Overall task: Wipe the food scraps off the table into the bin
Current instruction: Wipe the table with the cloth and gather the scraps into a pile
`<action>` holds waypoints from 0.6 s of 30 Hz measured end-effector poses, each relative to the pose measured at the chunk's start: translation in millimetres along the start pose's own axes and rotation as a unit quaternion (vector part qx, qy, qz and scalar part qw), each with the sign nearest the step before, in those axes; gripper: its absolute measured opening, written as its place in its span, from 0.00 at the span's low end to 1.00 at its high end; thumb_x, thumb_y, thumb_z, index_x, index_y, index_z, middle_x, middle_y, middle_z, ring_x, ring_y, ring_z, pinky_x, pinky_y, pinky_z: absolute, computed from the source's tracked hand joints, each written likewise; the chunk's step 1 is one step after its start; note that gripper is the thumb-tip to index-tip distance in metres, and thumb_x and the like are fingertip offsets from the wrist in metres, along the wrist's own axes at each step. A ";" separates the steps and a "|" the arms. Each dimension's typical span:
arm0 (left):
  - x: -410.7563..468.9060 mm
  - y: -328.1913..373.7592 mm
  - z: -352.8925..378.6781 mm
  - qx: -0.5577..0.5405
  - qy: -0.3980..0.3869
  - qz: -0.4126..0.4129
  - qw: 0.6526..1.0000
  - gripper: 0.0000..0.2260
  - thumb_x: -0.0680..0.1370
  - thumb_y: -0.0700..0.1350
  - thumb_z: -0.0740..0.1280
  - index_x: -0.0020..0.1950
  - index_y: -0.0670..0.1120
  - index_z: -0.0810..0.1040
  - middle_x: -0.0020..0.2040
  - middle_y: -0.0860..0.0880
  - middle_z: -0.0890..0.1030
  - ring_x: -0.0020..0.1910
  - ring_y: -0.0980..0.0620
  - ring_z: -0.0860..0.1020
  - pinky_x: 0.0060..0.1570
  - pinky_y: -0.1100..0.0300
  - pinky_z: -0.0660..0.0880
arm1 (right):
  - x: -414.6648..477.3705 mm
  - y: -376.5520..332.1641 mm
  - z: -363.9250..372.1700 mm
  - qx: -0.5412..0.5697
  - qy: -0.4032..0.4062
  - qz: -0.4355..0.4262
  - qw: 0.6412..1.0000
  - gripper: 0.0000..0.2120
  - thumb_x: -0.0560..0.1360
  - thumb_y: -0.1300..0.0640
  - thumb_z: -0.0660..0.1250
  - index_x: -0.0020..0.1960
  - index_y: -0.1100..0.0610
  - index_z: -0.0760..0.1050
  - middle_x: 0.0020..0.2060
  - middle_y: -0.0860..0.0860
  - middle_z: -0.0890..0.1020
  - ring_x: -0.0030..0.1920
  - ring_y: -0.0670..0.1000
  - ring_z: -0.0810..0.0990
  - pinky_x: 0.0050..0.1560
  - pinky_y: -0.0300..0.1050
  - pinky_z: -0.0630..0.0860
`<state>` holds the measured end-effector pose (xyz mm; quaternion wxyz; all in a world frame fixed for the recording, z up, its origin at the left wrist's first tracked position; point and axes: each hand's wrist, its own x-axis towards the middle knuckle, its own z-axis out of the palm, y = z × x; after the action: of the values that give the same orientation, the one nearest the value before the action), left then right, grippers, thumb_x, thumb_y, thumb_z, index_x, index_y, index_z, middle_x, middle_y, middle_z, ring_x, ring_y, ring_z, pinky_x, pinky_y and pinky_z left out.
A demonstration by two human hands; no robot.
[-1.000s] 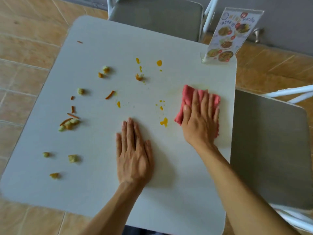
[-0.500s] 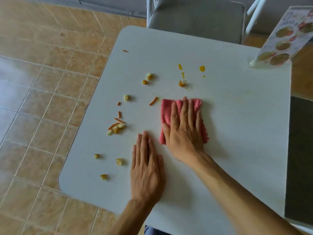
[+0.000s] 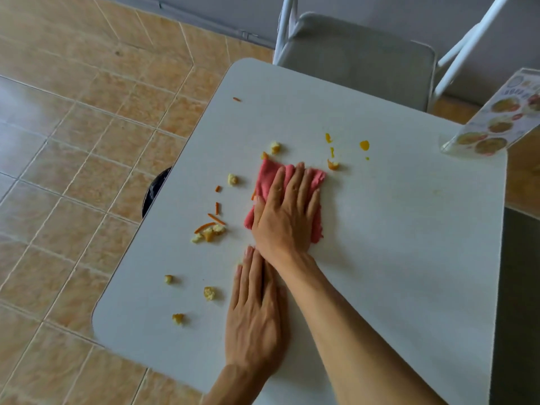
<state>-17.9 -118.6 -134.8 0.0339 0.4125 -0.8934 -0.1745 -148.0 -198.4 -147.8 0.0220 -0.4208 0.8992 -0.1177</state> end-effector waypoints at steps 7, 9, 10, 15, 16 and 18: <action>-2.0 -2.7 0.8 -0.045 0.018 -0.003 0.999 0.25 0.81 0.45 0.54 0.76 0.34 0.62 0.79 0.40 0.59 0.80 0.45 0.54 0.78 0.52 0.49 | -12.2 51.2 -17.8 0.036 -0.047 -0.119 0.991 0.31 0.80 0.47 0.52 0.79 0.60 0.63 0.79 0.62 0.63 0.80 0.62 0.59 0.78 0.65 0.59; -0.6 -1.2 1.8 -0.046 0.022 0.002 0.999 0.25 0.80 0.43 0.54 0.75 0.32 0.62 0.79 0.38 0.59 0.79 0.43 0.54 0.78 0.52 0.48 | -34.4 72.9 -24.7 0.040 -0.033 -0.114 0.992 0.29 0.80 0.49 0.55 0.78 0.60 0.65 0.79 0.61 0.64 0.80 0.62 0.60 0.77 0.65 0.61; 2.4 1.0 1.9 -0.049 0.027 0.004 0.998 0.25 0.80 0.42 0.54 0.75 0.31 0.62 0.79 0.38 0.58 0.79 0.42 0.54 0.78 0.52 0.47 | -45.9 85.7 -28.4 0.034 -0.021 -0.107 0.993 0.28 0.80 0.50 0.55 0.78 0.60 0.65 0.79 0.61 0.65 0.80 0.61 0.61 0.77 0.65 0.62; 43.7 29.5 1.9 -0.075 0.055 0.041 0.995 0.24 0.80 0.41 0.54 0.75 0.31 0.62 0.78 0.36 0.59 0.79 0.40 0.53 0.77 0.45 0.52 | -75.0 170.6 -47.6 -0.062 0.036 0.068 0.995 0.27 0.84 0.48 0.53 0.79 0.60 0.64 0.78 0.62 0.65 0.80 0.64 0.60 0.78 0.64 0.59; 57.4 36.5 3.2 -0.072 0.057 0.048 0.995 0.24 0.80 0.41 0.55 0.75 0.31 0.62 0.78 0.36 0.59 0.79 0.39 0.53 0.76 0.44 0.54 | -71.2 188.2 -52.2 -0.079 0.043 0.144 0.986 0.28 0.84 0.46 0.50 0.80 0.60 0.62 0.79 0.63 0.63 0.80 0.64 0.58 0.79 0.65 0.56; 87.0 48.5 7.5 -0.060 0.058 0.043 0.996 0.25 0.80 0.41 0.55 0.75 0.31 0.60 0.78 0.36 0.58 0.79 0.39 0.53 0.76 0.43 0.53 | -52.6 210.7 -62.0 -0.068 0.026 0.311 0.948 0.33 0.84 0.42 0.46 0.82 0.60 0.55 0.81 0.64 0.55 0.82 0.64 0.50 0.80 0.65 0.48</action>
<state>-111.8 -152.6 -132.6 0.1182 0.3808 -0.8946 -0.2020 -281.0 -16.2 -139.2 0.0054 -0.1173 0.9916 -0.0543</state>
